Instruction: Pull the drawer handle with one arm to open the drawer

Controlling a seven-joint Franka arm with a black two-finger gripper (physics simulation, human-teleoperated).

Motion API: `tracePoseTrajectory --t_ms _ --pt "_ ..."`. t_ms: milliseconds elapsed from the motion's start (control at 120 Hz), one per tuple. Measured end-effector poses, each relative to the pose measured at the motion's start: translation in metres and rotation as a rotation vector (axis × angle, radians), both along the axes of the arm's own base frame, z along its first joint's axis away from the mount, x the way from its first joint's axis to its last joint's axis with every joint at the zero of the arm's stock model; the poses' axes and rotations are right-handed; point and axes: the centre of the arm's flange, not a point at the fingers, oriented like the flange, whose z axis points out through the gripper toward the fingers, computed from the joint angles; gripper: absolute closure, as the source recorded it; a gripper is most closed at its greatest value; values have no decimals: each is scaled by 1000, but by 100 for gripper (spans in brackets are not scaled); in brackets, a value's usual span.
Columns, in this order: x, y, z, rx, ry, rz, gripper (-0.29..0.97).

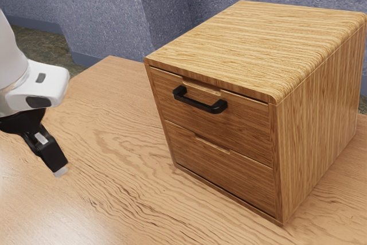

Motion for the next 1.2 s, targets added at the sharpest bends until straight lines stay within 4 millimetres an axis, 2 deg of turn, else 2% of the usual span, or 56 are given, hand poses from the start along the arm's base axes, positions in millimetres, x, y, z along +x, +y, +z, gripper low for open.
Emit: tracePoseTrajectory --t_ms 108,208,292,358,433,517,733,975,1067,1200 --pt "6 5 -5 61 20 -168 0" --pt "19 -8 -6 115 16 -374 0" --pt "22 -20 -2 156 3 -517 0" --pt "23 -23 0 181 -2 -607 0" --pt "26 -26 -9 212 -9 -701 0" --pt "31 -31 -10 244 -34 -798 0" --pt "45 -51 -5 308 -112 -1010 0" --pt "54 -58 0 366 -163 -1143 0" --pt "67 -75 -5 336 -212 -1209 0" --pt "68 -103 0 326 -292 -1298 0"
